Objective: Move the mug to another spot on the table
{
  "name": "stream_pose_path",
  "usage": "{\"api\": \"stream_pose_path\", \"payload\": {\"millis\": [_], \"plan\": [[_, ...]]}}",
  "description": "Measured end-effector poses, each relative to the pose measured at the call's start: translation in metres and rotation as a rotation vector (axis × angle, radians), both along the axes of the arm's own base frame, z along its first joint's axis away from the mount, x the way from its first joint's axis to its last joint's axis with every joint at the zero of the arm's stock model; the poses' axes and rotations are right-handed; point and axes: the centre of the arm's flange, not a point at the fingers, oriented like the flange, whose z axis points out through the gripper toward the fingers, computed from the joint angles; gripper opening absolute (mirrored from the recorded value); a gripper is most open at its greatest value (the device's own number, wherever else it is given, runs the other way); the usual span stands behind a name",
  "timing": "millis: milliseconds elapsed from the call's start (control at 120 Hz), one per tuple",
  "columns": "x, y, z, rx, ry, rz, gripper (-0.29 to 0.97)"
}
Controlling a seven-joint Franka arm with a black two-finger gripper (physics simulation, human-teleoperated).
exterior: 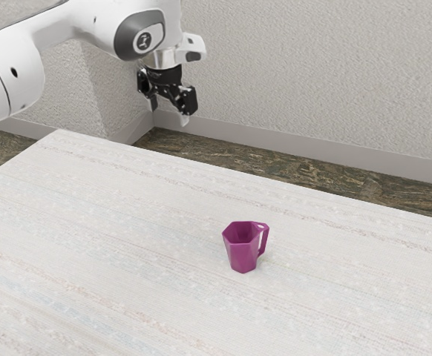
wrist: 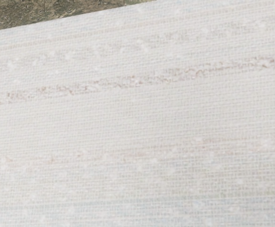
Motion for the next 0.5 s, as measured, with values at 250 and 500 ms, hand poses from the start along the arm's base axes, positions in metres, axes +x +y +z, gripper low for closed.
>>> {"api": "stream_pose_path", "payload": {"millis": [250,500], "plan": [[0.018,-0.038,-0.055,-0.016,0.041,-0.057,0.68],[0.030,-0.098,-0.134,-0.070,0.110,-0.133,0.68]]}}
